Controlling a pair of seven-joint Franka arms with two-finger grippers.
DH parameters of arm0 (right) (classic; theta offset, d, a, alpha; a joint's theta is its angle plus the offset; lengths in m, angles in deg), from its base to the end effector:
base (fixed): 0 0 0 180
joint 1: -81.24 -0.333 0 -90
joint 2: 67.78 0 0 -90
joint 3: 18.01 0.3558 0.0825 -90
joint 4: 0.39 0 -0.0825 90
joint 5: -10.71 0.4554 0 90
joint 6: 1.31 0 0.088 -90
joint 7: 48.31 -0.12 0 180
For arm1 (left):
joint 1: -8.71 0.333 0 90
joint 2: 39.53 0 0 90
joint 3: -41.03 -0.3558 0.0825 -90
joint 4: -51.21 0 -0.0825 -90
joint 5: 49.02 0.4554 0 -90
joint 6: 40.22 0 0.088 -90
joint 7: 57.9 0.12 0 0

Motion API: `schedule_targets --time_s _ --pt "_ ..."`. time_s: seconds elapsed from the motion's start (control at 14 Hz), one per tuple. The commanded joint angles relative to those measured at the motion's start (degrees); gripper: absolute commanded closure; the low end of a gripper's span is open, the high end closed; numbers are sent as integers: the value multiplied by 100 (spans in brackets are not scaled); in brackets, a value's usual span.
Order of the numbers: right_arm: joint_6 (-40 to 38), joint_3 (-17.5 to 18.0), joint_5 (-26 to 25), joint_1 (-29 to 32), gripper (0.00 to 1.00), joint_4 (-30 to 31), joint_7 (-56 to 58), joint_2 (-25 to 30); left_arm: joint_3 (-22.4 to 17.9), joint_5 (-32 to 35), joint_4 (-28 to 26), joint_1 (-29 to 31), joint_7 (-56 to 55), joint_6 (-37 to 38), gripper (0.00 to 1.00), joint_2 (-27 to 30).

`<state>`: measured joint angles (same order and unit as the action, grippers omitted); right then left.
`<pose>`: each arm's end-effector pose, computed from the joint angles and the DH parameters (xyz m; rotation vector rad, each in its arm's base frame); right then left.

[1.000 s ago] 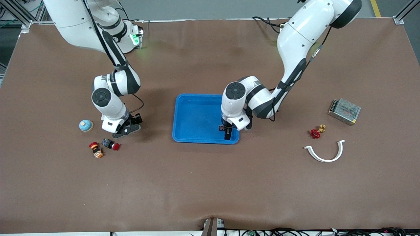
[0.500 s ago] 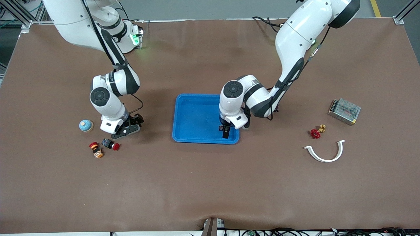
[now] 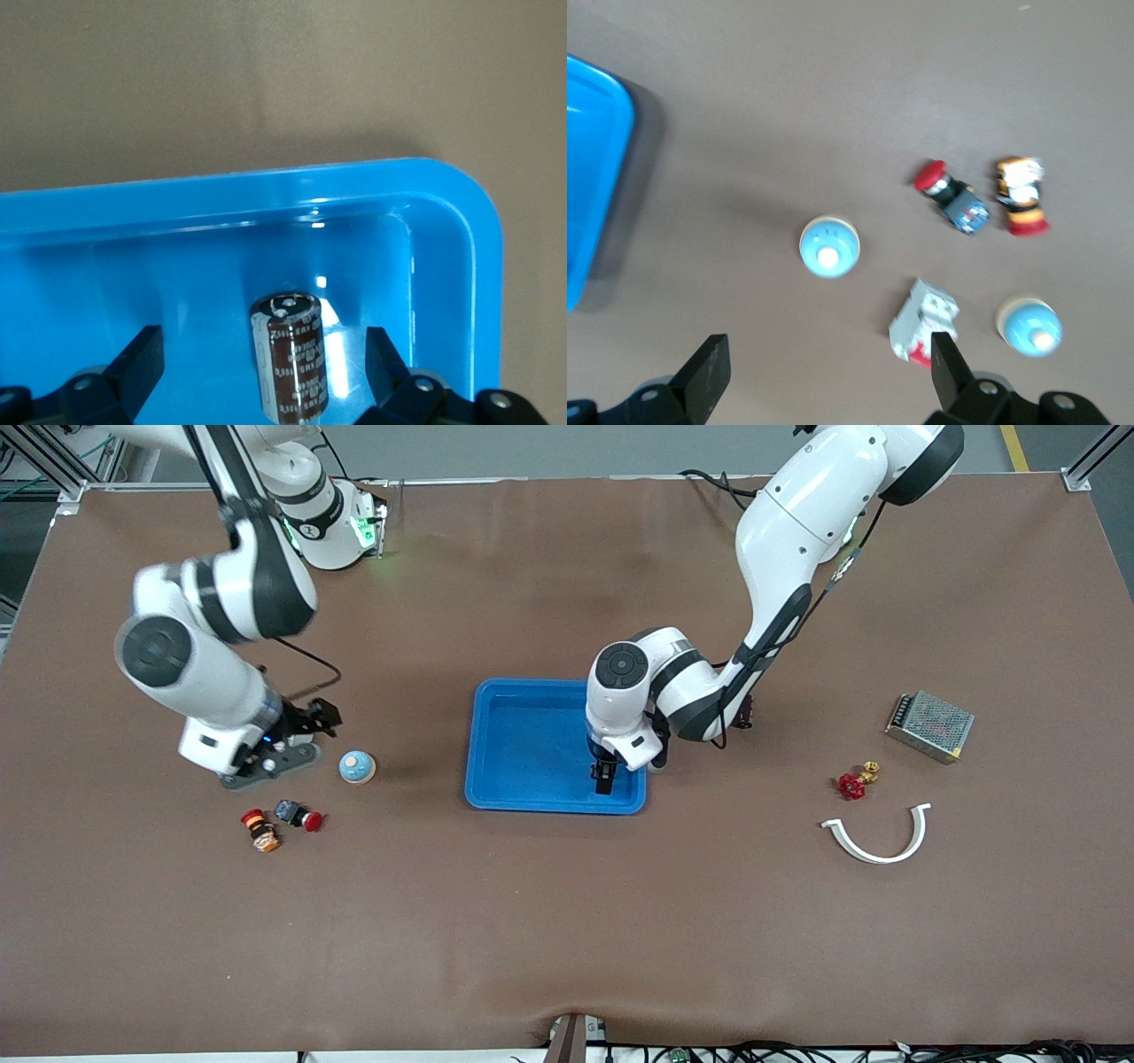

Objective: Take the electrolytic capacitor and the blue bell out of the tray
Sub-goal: 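Place the bell near the first bell while the left gripper reaches the capacitor, then grasp the second capacitor with the left gripper while the right gripper withdraws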

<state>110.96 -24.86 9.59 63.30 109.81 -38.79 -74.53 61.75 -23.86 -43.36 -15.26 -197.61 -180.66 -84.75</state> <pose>0.6329 0.1242 0.4176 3.0537 0.5685 -0.1250 0.5665 -0.5155 0.1429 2.3013 2.0114 0.0560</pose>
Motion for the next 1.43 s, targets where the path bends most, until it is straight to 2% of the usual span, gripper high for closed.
schedule_targets --time_s 0.0,0.07,0.14,0.29,0.57,0.64,0.86,1.36 --pt "-354 61 -46 465 0 72 -20 648 -42 76 141 -82 -232 52 0 -74" --pt "-425 61 -46 615 0 62 -29 815 -42 76 149 -82 -293 52 14 -66" --pt "-591 70 -46 660 0 -7 -38 999 -42 85 150 -82 -294 52 38 -57" --pt "-986 -9 -64 835 0 -436 -29 1027 -42 138 176 -82 -268 61 100 -57" --pt "-1681 -44 -55 1554 0 -1693 14 773 -51 191 264 -108 -171 139 100 -22" --pt "-1656 -36 24 1757 0 -1748 32 738 -51 199 281 -108 -162 192 100 -4" --pt "-1586 -1 7 1663 0 -1801 -28 623 -33 226 597 -91 205 770 100 5" --pt "-1428 -9 332 1575 0 -1810 -151 623 28 182 598 -38 1761 1326 100 224"
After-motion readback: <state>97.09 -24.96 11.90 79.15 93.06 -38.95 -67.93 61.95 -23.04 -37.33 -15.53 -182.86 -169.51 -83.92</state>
